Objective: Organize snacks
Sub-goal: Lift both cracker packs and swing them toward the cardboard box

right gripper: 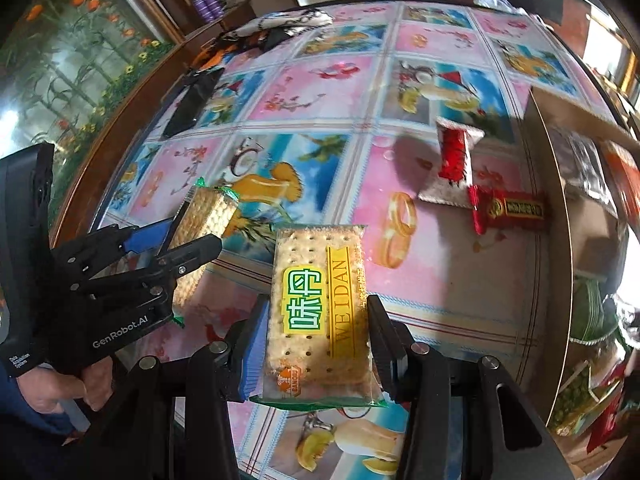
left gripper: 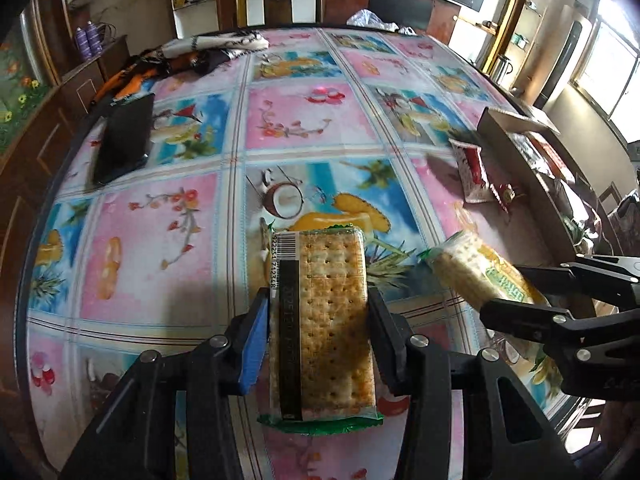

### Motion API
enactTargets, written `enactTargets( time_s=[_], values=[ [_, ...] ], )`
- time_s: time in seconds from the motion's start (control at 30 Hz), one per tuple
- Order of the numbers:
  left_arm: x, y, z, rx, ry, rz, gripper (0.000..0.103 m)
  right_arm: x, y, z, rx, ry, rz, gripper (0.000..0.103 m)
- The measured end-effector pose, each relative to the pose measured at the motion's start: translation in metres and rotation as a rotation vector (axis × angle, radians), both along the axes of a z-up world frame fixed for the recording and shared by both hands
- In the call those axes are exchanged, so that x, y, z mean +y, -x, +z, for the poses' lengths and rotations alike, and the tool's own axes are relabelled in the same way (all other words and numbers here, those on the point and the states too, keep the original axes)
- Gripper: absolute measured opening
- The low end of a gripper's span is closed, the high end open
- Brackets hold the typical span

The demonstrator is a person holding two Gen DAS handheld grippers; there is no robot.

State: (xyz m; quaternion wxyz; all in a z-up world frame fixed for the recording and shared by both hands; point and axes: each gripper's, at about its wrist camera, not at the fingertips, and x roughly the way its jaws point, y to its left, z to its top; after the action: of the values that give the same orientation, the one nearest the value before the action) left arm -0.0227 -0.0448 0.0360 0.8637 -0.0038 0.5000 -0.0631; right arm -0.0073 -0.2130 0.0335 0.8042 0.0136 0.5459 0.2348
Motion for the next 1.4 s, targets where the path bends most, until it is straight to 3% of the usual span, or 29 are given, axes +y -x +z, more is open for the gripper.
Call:
enactTargets(
  time_s=[0.4,1.03,1.23,1.4],
  values=[
    [-0.010,0.004,0.026,-0.067,-0.052,0.015,0.045,-0.001,0.001,0.021,-0.053,-0.026,0.032,0.051],
    [-0.026,0.010,0.038,-0.085,-0.085,-0.004,0.045,-0.026,0.005,0.034,-0.081,-0.093,-0.012,0.051],
    [-0.002,0.031,0.044,-0.106,-0.083,0.073,0.045,-0.010,0.004,0.030,-0.058,-0.106,0.033,0.051],
    [0.035,0.056,0.047,-0.122,-0.086,0.190,0.045,0.034,0.006,0.026,-0.039,-0.099,0.152,0.051]
  ],
)
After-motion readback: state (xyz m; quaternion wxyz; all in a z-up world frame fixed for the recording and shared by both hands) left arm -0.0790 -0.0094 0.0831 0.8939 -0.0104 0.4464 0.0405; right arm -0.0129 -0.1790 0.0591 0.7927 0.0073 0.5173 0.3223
